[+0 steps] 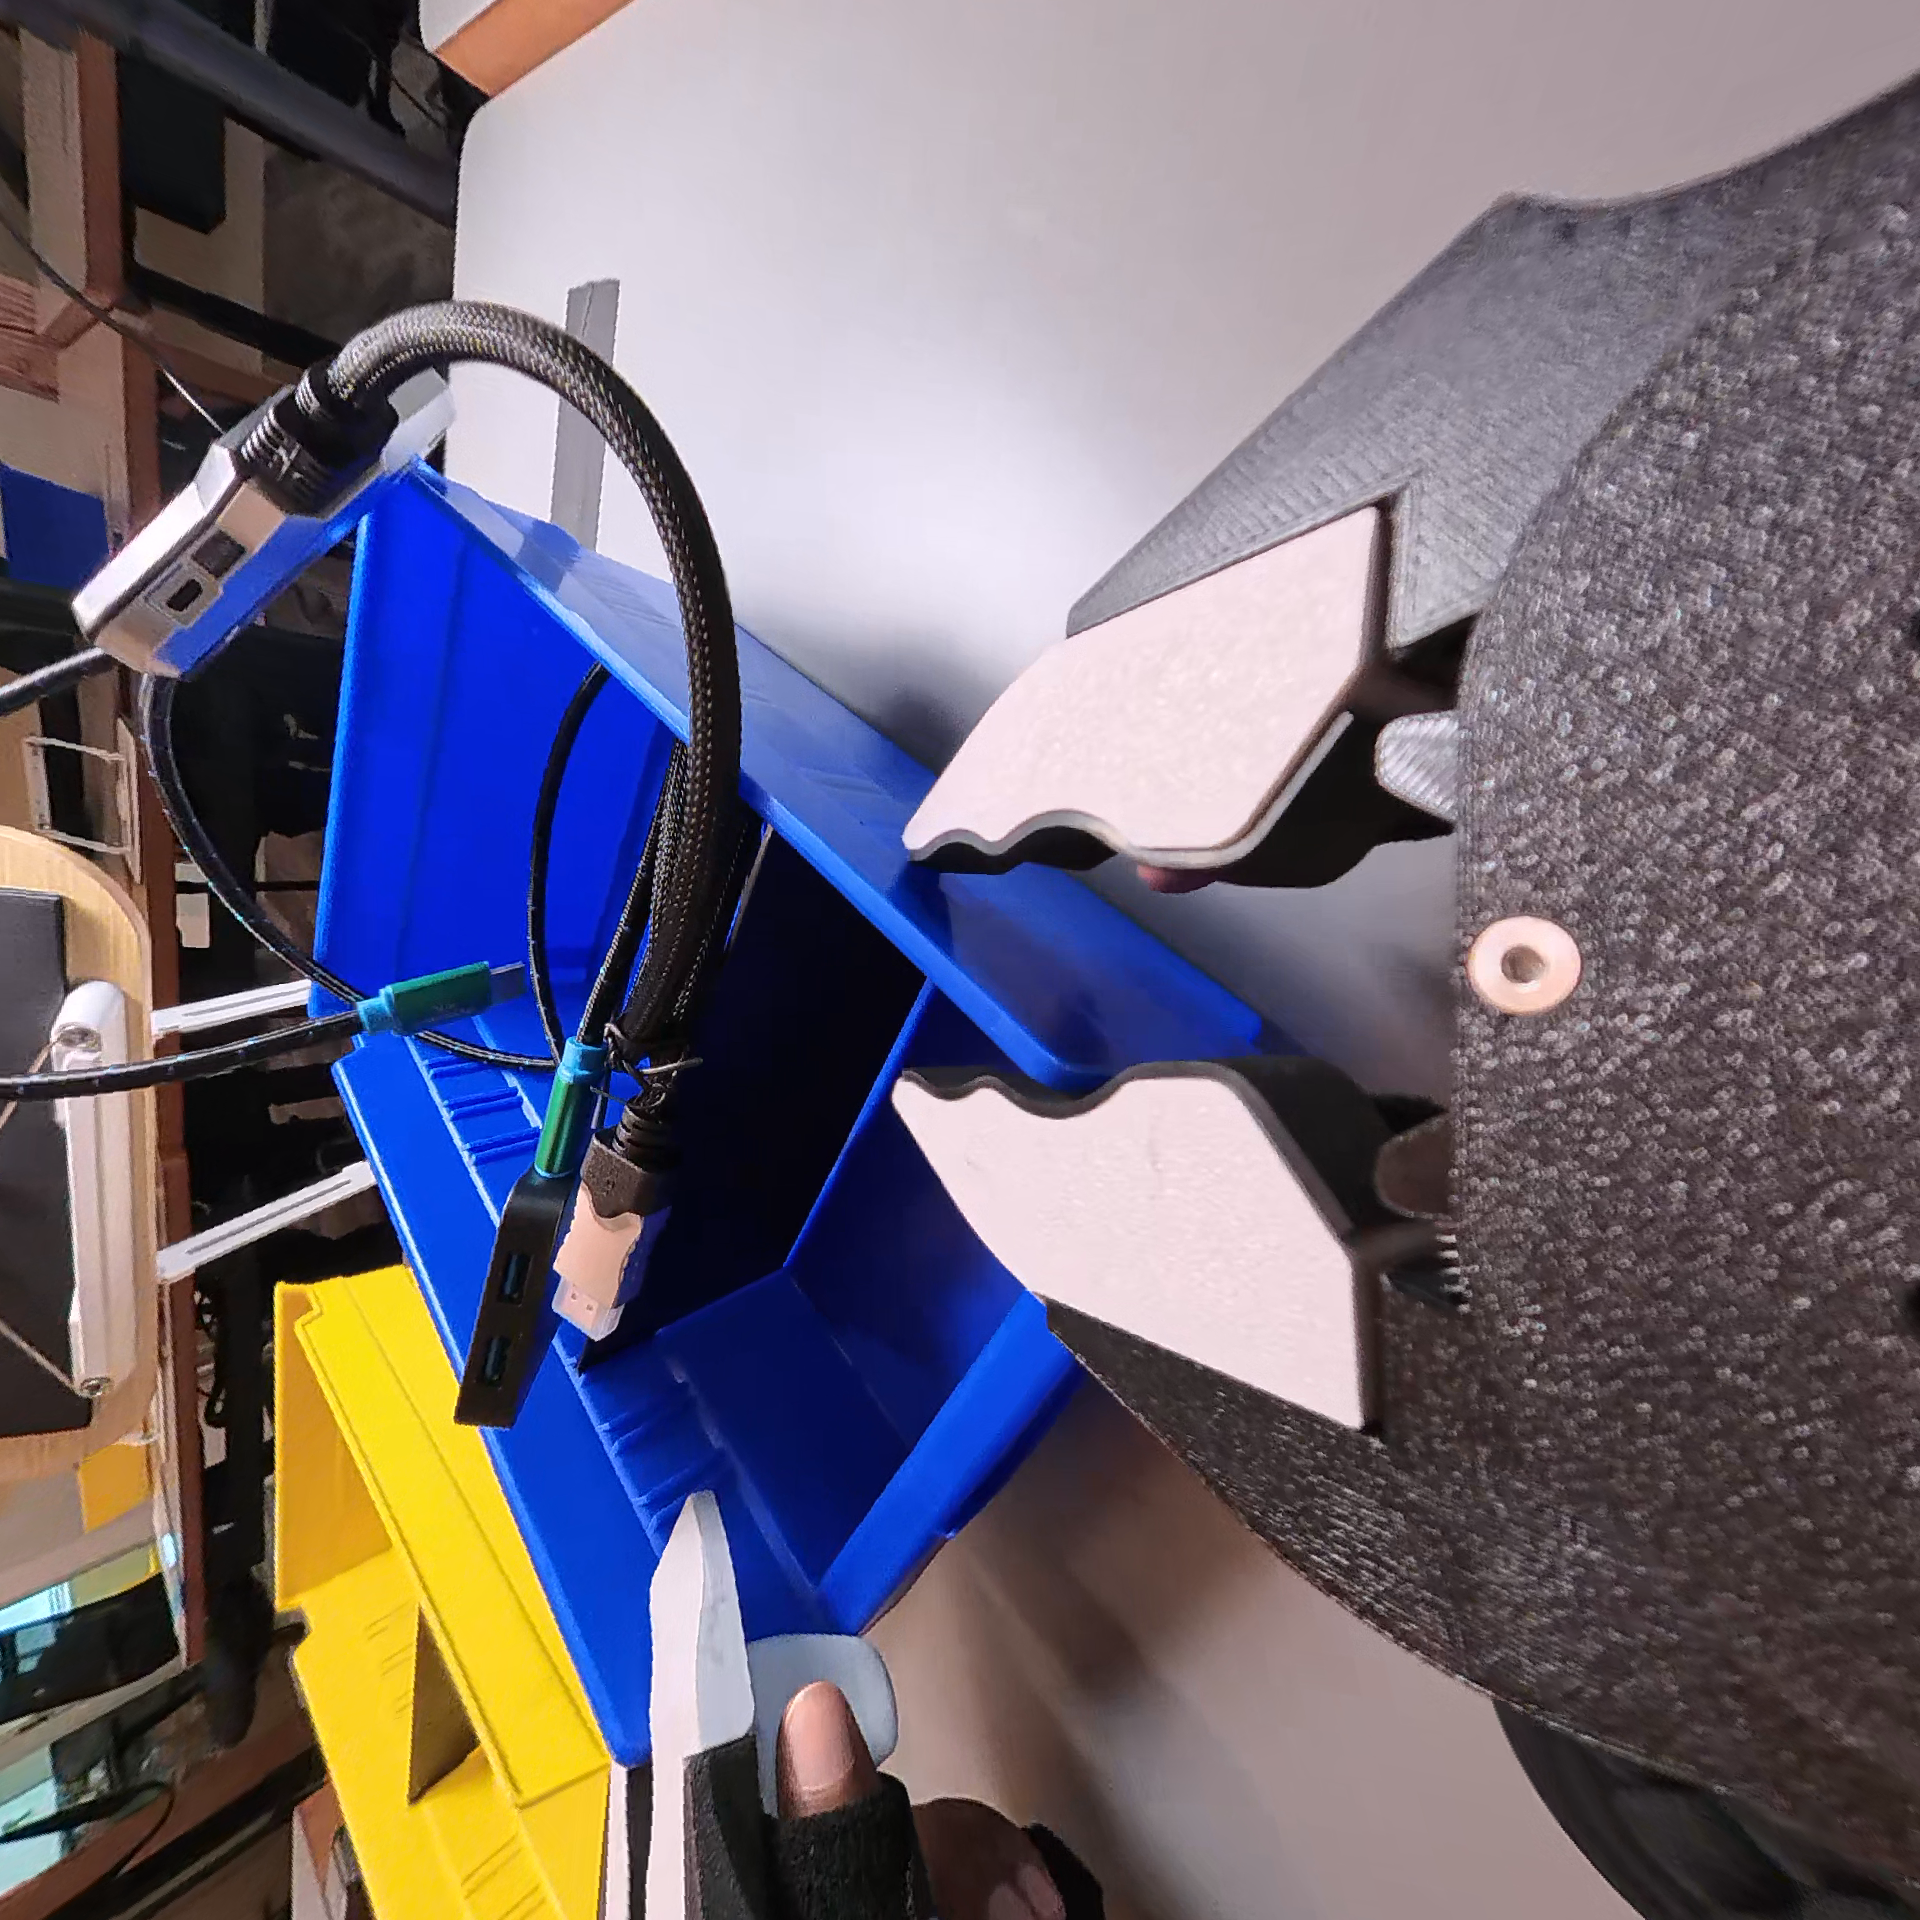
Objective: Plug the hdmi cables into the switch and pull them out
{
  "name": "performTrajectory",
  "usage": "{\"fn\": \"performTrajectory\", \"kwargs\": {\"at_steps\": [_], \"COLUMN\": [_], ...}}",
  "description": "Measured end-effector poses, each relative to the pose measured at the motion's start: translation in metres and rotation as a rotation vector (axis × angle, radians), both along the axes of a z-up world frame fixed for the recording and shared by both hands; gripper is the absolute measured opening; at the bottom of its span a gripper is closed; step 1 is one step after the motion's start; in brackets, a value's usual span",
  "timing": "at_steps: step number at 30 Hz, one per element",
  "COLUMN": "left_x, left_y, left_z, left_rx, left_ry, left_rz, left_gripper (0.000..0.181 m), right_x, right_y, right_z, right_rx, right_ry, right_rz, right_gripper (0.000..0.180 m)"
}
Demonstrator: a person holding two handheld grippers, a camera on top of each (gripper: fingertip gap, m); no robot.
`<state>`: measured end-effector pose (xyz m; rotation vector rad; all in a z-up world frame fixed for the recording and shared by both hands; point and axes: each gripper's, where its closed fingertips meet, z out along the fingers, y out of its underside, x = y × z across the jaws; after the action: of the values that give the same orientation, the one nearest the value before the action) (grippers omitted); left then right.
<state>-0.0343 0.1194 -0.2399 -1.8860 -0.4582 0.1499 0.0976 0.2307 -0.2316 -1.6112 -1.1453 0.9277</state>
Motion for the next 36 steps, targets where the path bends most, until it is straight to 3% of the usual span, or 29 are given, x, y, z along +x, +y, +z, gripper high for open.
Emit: {"fn": "performTrajectory", "kwargs": {"at_steps": [5, 12, 17, 23, 27, 30, 33, 36], "left_x": [0.014, 0.021, 0.001, -0.031, -0.049, -0.064, -0.086, -0.105], "left_y": [-0.010, -0.059, -0.135, -0.264, -0.361, -0.425, -0.470, -0.491], "left_z": [0.024, 0.104, 0.134, 0.145, 0.140, 0.121, 0.092, 0.063], "left_rx": [0.063, 0.129, 0.074, 0.012, -0.012, -0.044, -0.068, -0.083], "left_ry": [0.055, 0.192, 0.189, 0.195, 0.181, 0.155, 0.117, 0.060], "left_rz": [-0.011, 0.036, 0.146, 0.377, 0.568, 0.690, 0.772, 0.776], "left_gripper": [0.010, 0.010, 0.010, 0.010, 0.010, 0.011, 0.012, 0.012], "right_x": [0.016, 0.017, -0.020, -0.086, -0.136, -0.177, -0.212, -0.231], "right_y": [-0.012, -0.058, -0.124, -0.231, -0.315, -0.371, -0.411, -0.431], "right_z": [0.033, 0.102, 0.127, 0.138, 0.129, 0.101, 0.068, 0.038], "right_rx": [0.079, 0.149, 0.099, 0.056, 0.038, 0.033, 0.017, 0.023], "right_ry": [0.079, 0.178, 0.185, 0.186, 0.149, 0.083, 0.039, -0.029], "right_rz": [-0.033, 0.013, 0.189, 0.437, 0.612, 0.727, 0.800, 0.840], "right_gripper": [0.033, 0.034, 0.037, 0.038, 0.037, 0.037, 0.037, 0.043]}}
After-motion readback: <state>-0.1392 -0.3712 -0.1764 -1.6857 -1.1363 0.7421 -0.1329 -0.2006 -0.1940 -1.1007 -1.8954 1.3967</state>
